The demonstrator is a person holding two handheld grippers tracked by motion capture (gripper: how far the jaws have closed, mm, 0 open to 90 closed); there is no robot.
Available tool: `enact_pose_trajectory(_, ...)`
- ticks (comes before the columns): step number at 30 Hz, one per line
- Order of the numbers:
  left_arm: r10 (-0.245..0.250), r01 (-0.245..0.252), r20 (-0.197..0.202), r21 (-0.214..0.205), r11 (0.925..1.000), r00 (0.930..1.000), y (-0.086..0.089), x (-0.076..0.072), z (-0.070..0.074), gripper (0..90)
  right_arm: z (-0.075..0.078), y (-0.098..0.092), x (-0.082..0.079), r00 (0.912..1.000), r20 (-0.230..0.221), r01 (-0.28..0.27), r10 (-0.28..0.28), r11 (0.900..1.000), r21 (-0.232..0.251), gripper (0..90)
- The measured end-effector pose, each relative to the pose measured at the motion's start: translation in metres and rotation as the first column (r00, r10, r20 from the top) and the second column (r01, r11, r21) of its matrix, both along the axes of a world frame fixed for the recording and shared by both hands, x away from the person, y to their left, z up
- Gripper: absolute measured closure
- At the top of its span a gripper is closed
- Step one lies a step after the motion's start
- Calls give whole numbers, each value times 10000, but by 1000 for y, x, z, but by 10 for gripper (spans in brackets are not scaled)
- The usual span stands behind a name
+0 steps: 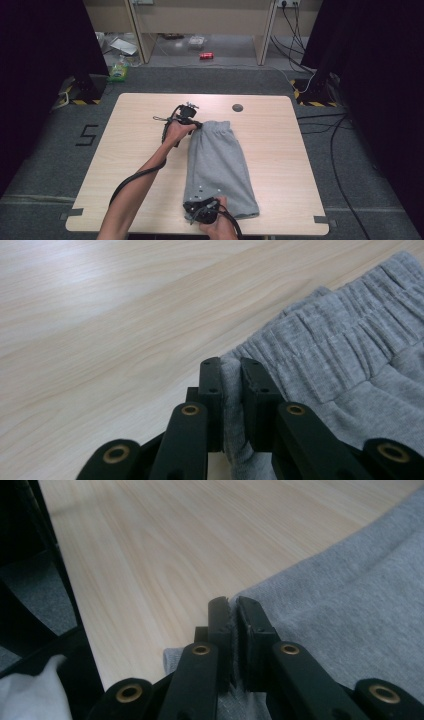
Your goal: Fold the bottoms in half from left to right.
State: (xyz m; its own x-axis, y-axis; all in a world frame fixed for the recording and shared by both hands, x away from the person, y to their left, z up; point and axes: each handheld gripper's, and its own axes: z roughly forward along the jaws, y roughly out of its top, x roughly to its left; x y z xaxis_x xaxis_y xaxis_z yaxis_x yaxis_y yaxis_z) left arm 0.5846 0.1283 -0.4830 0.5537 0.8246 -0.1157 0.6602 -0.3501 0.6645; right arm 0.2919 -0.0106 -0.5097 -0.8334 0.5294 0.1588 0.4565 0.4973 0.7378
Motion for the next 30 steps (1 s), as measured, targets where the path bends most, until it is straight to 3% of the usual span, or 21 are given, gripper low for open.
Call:
enact_pose_trajectory(2, 75, -75, -8, 23, 10000, 10000, 8, 0, 0, 803, 0, 8, 2, 9997, 143, -216, 216, 9998, -19, 854)
enact_pose_trajectory(7, 120, -120, 1, 62, 9999, 9999, 21, -1, 1, 803, -1, 23, 3, 9993, -57, -364, 365, 9993, 108, 854)
enact_pose_trajectory(13, 213, -213, 0, -123, 9997, 9998, 25, 0, -3, 794, 0, 34, 6, 9984, 112, -552, 550, 9983, 185, 848)
enact_pose_trajectory(16, 216, -215, 32, -110, 9997, 9998, 25, 0, -1, 778, -2, 34, 7, 9986, -162, -498, 502, 9984, 260, 790)
enact_pose_trajectory(19, 307, -307, -13, -212, 9993, 9995, 26, 0, -2, 748, 0, 34, 5, 9977, -362, -560, 581, 9969, 550, 649)
enact_pose_trajectory(25, 468, -469, -46, -411, 9981, 9989, 29, 0, -4, 726, 14, 33, 3, 9982, -105, -588, 598, 9951, 801, 588)
enact_pose_trajectory(30, 624, -628, -86, -494, 9968, 9980, 30, 0, -4, 681, 22, 23, 11, 9996, 107, -252, 244, 9962, 829, 568)
